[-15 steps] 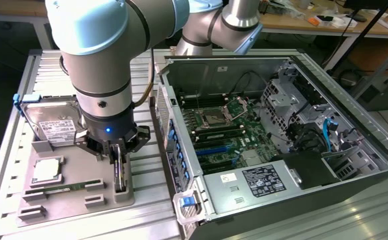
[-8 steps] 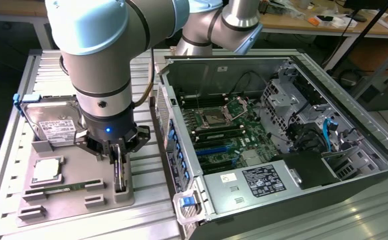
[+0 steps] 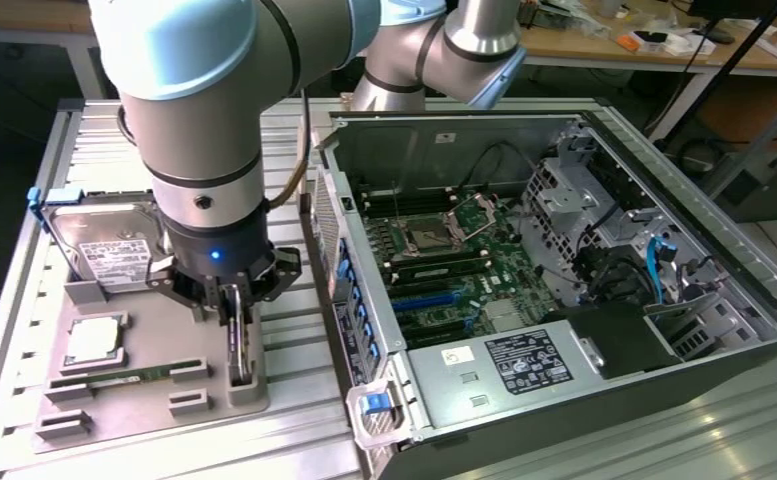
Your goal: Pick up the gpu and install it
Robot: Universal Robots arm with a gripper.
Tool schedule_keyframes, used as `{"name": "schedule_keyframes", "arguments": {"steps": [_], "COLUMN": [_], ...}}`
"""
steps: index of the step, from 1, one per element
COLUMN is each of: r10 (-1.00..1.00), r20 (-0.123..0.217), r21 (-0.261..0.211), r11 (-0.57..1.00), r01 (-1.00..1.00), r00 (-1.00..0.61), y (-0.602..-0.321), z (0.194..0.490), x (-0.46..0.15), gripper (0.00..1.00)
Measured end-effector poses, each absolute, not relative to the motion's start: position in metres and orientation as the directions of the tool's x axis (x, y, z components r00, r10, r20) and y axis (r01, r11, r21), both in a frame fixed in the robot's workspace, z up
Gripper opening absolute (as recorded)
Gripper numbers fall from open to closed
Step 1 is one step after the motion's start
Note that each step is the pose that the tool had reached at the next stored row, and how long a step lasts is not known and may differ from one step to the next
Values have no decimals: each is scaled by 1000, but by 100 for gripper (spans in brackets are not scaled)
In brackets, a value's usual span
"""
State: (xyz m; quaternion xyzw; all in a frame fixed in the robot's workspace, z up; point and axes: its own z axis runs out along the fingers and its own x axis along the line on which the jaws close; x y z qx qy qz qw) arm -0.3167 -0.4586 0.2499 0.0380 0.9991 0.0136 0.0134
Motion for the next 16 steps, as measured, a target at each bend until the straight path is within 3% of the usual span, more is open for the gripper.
{"name": "schedule_keyframes", "arguments": {"steps": [8,16], "r10": [76,76], "r20": [-26,-26], "r21": [28,28], "r11": [997,997], "r01": [75,76], "r00": [-997,-997], "y": [-459,-459], "z": [268,269], "x": [-317,-317], "gripper": [27,27]}}
